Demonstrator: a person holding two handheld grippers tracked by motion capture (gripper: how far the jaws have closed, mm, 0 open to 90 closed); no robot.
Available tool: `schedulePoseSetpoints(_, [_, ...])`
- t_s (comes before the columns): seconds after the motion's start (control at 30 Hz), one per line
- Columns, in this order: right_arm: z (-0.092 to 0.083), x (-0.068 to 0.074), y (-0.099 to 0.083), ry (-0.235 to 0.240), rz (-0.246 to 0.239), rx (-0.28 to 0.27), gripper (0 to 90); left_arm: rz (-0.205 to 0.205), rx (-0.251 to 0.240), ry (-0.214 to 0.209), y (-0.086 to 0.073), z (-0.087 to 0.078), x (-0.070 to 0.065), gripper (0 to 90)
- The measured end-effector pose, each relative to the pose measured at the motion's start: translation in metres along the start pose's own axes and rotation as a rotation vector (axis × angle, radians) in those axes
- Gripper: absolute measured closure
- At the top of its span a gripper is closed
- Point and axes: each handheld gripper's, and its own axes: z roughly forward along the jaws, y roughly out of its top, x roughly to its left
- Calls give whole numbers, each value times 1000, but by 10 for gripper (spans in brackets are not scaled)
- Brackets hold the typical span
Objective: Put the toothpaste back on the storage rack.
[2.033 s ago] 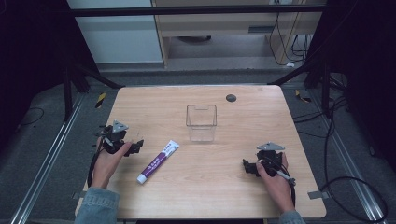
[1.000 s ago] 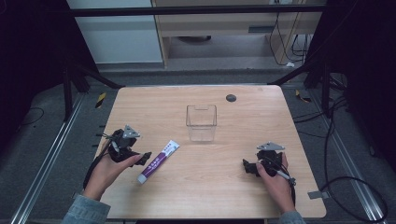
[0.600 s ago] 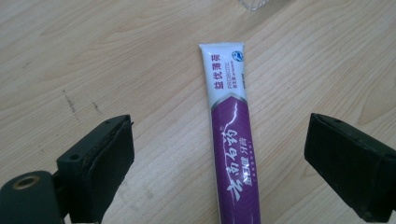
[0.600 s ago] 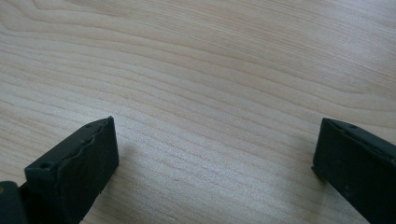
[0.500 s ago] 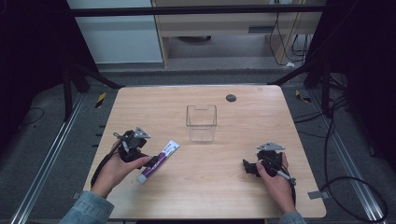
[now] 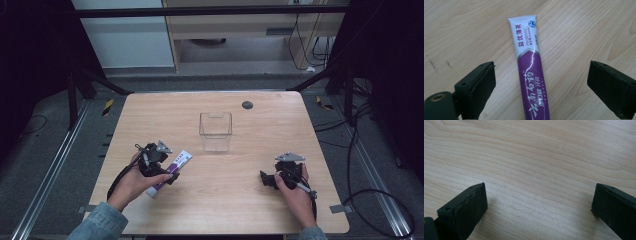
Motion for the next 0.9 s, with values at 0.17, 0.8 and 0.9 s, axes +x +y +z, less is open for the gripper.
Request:
schedulePoseSetpoints(0.17, [0, 0, 0, 0, 0, 0, 3, -10, 36, -5, -1, 7, 2, 108])
schedulePoseSetpoints(0.8, [0, 0, 0, 0, 1, 0, 3, -16, 72, -31, 1, 15, 5, 328])
schedulePoseSetpoints(0.9, [0, 0, 0, 0, 1, 0, 3, -18, 83, -17, 2, 19, 7, 362])
